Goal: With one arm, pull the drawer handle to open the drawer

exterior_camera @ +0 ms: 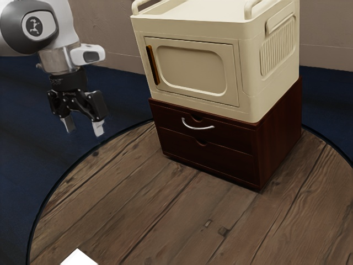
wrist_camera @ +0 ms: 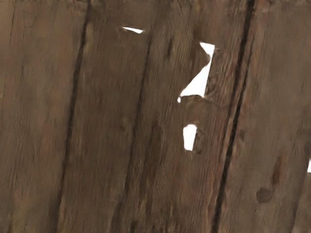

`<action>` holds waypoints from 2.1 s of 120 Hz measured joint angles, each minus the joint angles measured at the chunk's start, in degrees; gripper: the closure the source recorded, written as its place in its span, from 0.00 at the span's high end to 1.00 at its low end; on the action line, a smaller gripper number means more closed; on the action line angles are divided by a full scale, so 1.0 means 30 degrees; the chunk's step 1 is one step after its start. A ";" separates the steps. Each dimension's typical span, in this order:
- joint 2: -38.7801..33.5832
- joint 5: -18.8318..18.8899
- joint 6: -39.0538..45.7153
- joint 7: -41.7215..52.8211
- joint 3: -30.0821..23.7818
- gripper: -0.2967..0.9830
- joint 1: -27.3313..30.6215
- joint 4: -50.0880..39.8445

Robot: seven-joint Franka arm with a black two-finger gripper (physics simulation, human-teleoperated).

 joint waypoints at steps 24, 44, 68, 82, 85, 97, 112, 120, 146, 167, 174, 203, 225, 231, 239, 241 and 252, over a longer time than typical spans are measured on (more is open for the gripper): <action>-0.0093 -0.0144 0.2425 0.0448 0.0038 0.77 0.0468 0.0340; -0.0601 0.0437 0.2870 0.3293 -0.2040 0.77 0.0902 0.4718; -0.0648 -0.0704 0.3486 1.1583 -0.2729 0.77 -0.0473 0.4205; 0.0120 -0.1411 0.3689 1.5296 -0.2694 0.77 -0.1466 0.4004; 0.0352 -0.1497 0.3717 1.6000 -0.2699 0.77 -0.1607 0.3993; 0.0760 -0.1715 0.4033 1.8571 -0.2687 0.77 -0.1646 0.3241; -0.1270 -0.1658 0.6639 2.1443 -0.2757 0.76 -0.1103 -0.1725; -0.1793 -0.1456 0.7990 2.2768 -0.3114 0.76 -0.0468 -0.2824; -0.2909 -0.0916 1.1879 2.6212 -0.4437 0.77 -0.1439 -0.5813; -0.2520 -0.1105 1.4317 2.8195 -0.4491 0.74 -0.1244 -0.6876; -0.2395 -0.1340 1.4870 2.8724 -0.4416 0.69 -0.1259 -0.6958; -0.1336 -0.2243 1.7043 3.0169 -0.3770 0.60 -0.1030 -0.7540; -0.0251 -0.2556 1.8973 3.0299 -0.3669 0.58 -0.0420 -0.7705; -0.0089 -0.2587 1.9443 3.0286 -0.3666 0.58 -0.0297 -0.7757; -0.0007 -0.2573 1.9923 3.0282 -0.3665 0.56 -0.0261 -0.7881; -0.0001 -0.2563 2.0033 3.0284 -0.3665 0.56 -0.0278 -0.7927; -0.0024 -0.2536 2.0571 3.0293 -0.3723 0.53 -0.0488 -0.8280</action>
